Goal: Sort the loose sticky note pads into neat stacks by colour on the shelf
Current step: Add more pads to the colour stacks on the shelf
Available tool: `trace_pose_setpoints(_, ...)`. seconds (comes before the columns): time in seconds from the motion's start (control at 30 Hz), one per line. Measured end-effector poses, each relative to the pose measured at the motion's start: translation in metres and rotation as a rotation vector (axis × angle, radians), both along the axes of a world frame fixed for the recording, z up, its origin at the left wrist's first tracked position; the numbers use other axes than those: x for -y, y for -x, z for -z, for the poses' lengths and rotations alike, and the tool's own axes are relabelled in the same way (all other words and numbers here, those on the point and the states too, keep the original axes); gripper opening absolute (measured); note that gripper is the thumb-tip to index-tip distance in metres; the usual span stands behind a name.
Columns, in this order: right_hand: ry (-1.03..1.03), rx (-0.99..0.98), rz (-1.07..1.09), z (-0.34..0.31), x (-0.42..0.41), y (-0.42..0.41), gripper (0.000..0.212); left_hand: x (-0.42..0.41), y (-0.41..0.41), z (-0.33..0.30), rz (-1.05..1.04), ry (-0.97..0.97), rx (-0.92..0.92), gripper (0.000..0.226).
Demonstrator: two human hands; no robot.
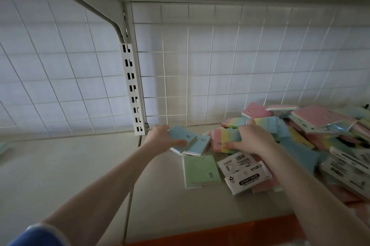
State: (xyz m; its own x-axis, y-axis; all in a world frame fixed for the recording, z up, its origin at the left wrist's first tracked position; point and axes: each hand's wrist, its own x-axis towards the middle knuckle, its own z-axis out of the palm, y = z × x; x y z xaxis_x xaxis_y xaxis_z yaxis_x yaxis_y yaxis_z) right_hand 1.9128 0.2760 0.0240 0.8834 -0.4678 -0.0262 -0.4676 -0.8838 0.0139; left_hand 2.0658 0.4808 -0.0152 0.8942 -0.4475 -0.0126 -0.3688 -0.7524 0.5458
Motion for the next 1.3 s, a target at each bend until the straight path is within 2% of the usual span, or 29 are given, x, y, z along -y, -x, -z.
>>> trace_pose_setpoints(0.13,-0.041,0.001,-0.02,-0.004,0.001,-0.002,0.076,-0.008,-0.001,-0.001,0.005,0.113,-0.074,0.048)
trace_pose_setpoints(0.27,-0.244,0.241,-0.054,0.008,0.002,0.001,0.084,-0.02,0.0,-0.004,0.057,0.222,-0.096,0.056)
trace_pose_setpoints(0.37,-0.438,0.415,-0.107,0.016,0.001,0.006,0.071,-0.025,0.006,-0.009,0.093,0.282,-0.141,0.054)
trace_pose_setpoints(0.5,-0.562,0.527,-0.172,0.012,0.002,0.015,0.044,-0.03,0.013,-0.016,0.106,0.426,-0.244,0.054)
trace_pose_setpoints(0.67,-0.671,0.657,-0.157,0.009,0.005,0.022,0.033,-0.041,0.019,-0.017,-0.035,0.63,-0.259,0.056)
trace_pose_setpoints(0.73,-0.729,0.735,-0.158,0.007,0.001,0.023,0.021,-0.048,0.024,-0.018,-0.093,0.717,-0.272,0.044)
trace_pose_setpoints(0.87,-0.761,0.786,-0.174,0.006,-0.012,0.017,0.011,-0.066,0.037,-0.022,-0.152,0.812,-0.235,0.016)
trace_pose_setpoints(0.9,-0.774,0.8,-0.175,0.006,-0.016,0.014,0.008,-0.071,0.041,-0.023,-0.163,0.818,-0.209,0.014)
trace_pose_setpoints(1.03,-0.842,0.81,-0.202,0.007,-0.037,0.001,0.015,-0.095,0.052,-0.028,-0.142,0.761,-0.088,0.005)
trace_pose_setpoints(1.17,-0.881,0.785,-0.243,0.008,-0.066,-0.014,0.016,-0.129,0.052,-0.031,-0.128,0.633,0.033,0.015)
trace_pose_setpoints(1.3,-0.902,0.714,-0.287,0.004,-0.104,-0.032,0.009,-0.174,0.042,-0.031,-0.171,0.553,0.066,0.017)
